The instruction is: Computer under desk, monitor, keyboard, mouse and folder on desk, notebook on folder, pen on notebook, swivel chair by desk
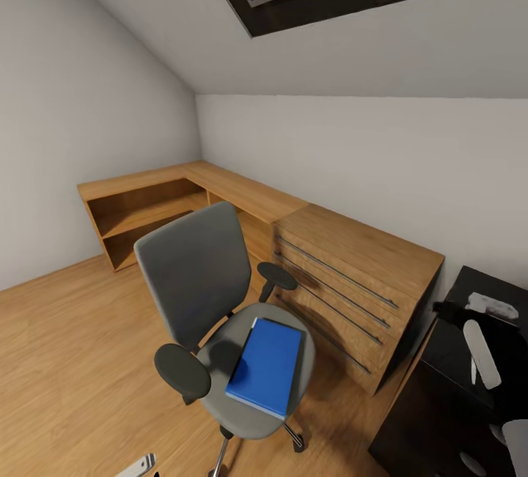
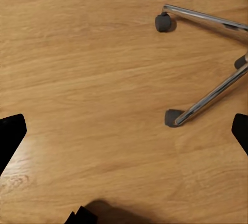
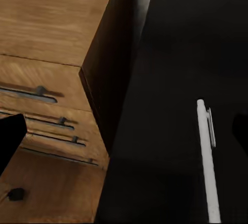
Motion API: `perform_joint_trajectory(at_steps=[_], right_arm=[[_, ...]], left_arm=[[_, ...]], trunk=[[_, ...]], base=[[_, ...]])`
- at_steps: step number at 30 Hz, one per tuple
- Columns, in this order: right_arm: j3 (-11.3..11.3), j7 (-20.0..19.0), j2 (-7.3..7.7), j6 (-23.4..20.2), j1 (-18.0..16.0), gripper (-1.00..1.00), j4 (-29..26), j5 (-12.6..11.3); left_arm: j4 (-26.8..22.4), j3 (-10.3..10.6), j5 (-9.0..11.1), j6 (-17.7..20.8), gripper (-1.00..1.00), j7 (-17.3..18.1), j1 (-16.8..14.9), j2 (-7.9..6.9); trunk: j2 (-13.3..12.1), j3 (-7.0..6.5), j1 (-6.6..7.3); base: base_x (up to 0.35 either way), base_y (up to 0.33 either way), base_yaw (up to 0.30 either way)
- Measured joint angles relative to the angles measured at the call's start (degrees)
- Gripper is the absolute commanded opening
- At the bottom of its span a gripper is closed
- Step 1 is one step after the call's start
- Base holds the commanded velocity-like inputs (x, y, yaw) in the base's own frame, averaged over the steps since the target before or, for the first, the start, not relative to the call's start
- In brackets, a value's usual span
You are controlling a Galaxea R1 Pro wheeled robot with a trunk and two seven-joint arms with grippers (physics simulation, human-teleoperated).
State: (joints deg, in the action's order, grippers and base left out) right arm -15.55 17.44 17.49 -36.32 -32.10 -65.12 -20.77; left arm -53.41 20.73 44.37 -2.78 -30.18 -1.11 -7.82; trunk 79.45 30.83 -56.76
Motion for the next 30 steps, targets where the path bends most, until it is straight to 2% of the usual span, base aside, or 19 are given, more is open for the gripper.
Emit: perform_joint_trajectory(at_steps=[4, 6, 7, 8, 9, 12, 20, 21, 22, 23, 30], right_arm=[[0.02, 0.25, -3.76, -4.91, 4.40, 1.00, -10.87, 0.14], [0.05, 0.28, -4.99, -6.09, 6.07, 1.00, -13.83, 0.19], [0.12, 0.30, -6.28, -7.03, 7.43, 1.00, -16.03, 0.13], [0.59, 0.34, -8.42, -8.45, 8.96, 1.00, -18.46, 0.13], [1.11, 0.34, -9.32, -9.06, 9.38, 1.00, -19.12, 0.53], [2.53, 0.34, -10.56, -9.92, 9.93, 1.00, -20.09, 1.33], [3.26, 0.25, -10.97, -10.22, 10.07, 1.00, -20.69, 1.52], [3.26, 0.25, -10.97, -10.24, 10.07, 1.00, -20.72, 1.52], [4.02, 0.32, -12.03, -10.09, 10.07, 1.00, -20.67, 1.46], [4.13, 0.33, -12.19, -10.10, 10.06, 1.00, -20.67, 1.63], [4.30, 0.35, -12.32, -10.02, 10.06, 1.00, -20.61, 1.70]], left_arm=[[0.06, 0.03, -0.02, 0.00, 1.00, -0.07, 0.00, 0.04], [0.08, 0.04, -0.01, -0.01, 1.00, -0.08, 0.01, 0.06], [0.10, 0.04, -0.01, -0.01, 1.00, -0.09, 0.01, 0.07], [0.12, 0.05, 0.00, -0.01, 1.00, -0.09, 0.01, 0.08], [0.12, 0.05, -0.02, -0.01, 1.00, -0.09, 0.00, 0.08], [0.13, 0.05, -0.07, -0.01, 1.00, -0.10, 0.00, 0.04], [0.13, 0.00, -0.09, -0.01, 1.00, -0.17, -0.01, 0.00], [0.13, -0.02, -0.09, -0.01, 1.00, -0.18, 0.00, 0.00], [0.11, -0.05, -0.09, -0.01, 1.00, -0.18, 0.01, 0.00], [0.11, -0.06, -0.09, -0.01, 1.00, -0.18, 0.03, 0.00], [0.11, -0.12, -0.09, -0.01, 1.00, -0.26, 0.03, 0.00]], trunk=[[0.00, 0.00, 0.00], [0.00, 0.00, 0.00], [0.00, 0.00, 0.00], [0.00, 0.01, 0.00], [0.00, 0.00, 0.00], [0.00, 0.00, 0.00], [0.00, 0.00, 0.00], [0.00, 0.00, 0.00], [0.00, 0.00, 0.00], [0.00, 0.00, 0.00], [0.00, 0.00, 0.00]], base=[[0.000, 0.000, 0.000], [0.000, 0.000, 0.000], [0.000, 0.000, 0.000], [0.000, 0.000, 0.000], [0.000, 0.000, 0.000], [0.000, 0.000, 0.000], [0.000, 0.000, 0.000], [0.000, 0.000, 0.252], [0.000, 0.000, 0.265], [0.000, 0.000, 0.276], [0.000, 0.000, 0.277]])
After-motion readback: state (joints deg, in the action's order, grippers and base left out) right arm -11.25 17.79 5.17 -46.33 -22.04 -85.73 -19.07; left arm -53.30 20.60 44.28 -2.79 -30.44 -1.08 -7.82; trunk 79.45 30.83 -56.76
